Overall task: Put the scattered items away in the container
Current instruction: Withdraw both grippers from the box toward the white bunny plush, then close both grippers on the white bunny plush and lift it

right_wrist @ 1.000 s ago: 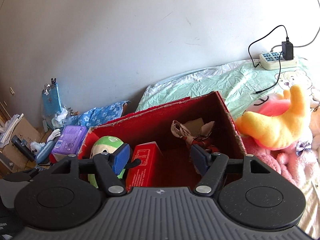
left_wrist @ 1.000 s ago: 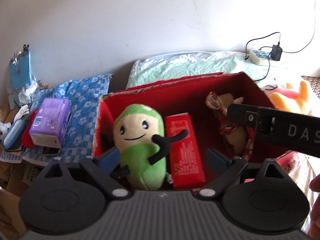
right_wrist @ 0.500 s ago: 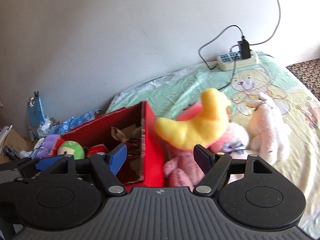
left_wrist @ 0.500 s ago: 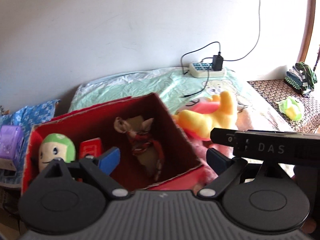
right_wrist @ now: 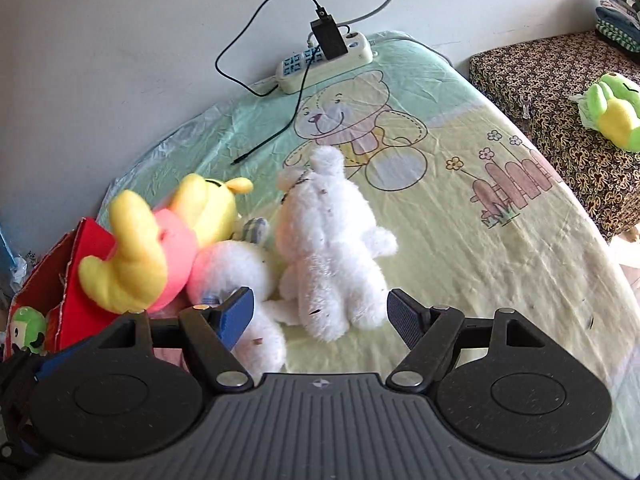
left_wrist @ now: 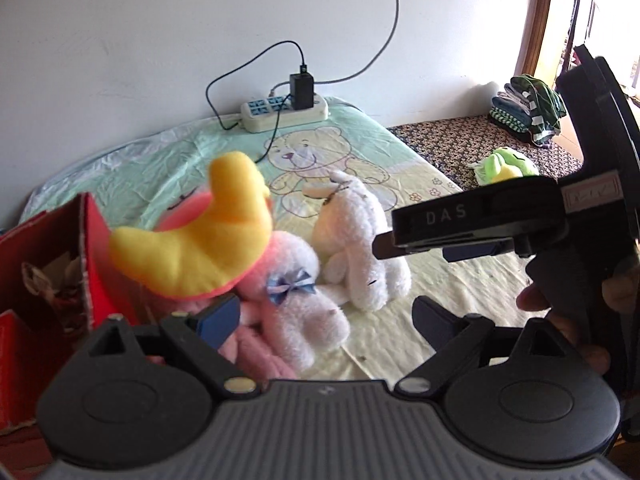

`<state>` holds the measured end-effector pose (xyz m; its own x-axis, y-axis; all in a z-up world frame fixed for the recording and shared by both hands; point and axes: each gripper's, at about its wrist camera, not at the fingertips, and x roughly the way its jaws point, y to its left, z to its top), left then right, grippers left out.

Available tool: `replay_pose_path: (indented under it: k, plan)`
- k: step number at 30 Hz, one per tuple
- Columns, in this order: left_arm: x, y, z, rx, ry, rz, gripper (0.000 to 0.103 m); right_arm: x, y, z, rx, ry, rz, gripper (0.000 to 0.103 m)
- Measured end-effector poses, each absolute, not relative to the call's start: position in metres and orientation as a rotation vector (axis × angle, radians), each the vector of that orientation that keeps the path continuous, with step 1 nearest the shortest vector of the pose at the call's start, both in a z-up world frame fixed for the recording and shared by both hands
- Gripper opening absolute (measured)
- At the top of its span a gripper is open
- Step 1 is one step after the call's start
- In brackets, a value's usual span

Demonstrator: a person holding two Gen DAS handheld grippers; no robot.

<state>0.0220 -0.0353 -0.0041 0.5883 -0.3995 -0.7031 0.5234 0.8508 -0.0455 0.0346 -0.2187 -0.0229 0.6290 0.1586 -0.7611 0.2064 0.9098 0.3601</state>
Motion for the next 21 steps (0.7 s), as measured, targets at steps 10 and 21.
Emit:
replay_pose_path:
  k: [10, 21]
  plan:
    - [0.059, -0.11, -0.048, 0.255, 0.806, -0.614, 0.085, 0.102, -0.255, -0.029, 0.375, 1.015, 0.186, 0.079]
    - [0.099, -0.124, -0.092, 0.262, 0.913, -0.542, 0.067, 0.132, -0.255, -0.062, 0.469, 1.096, 0.279, 0.078]
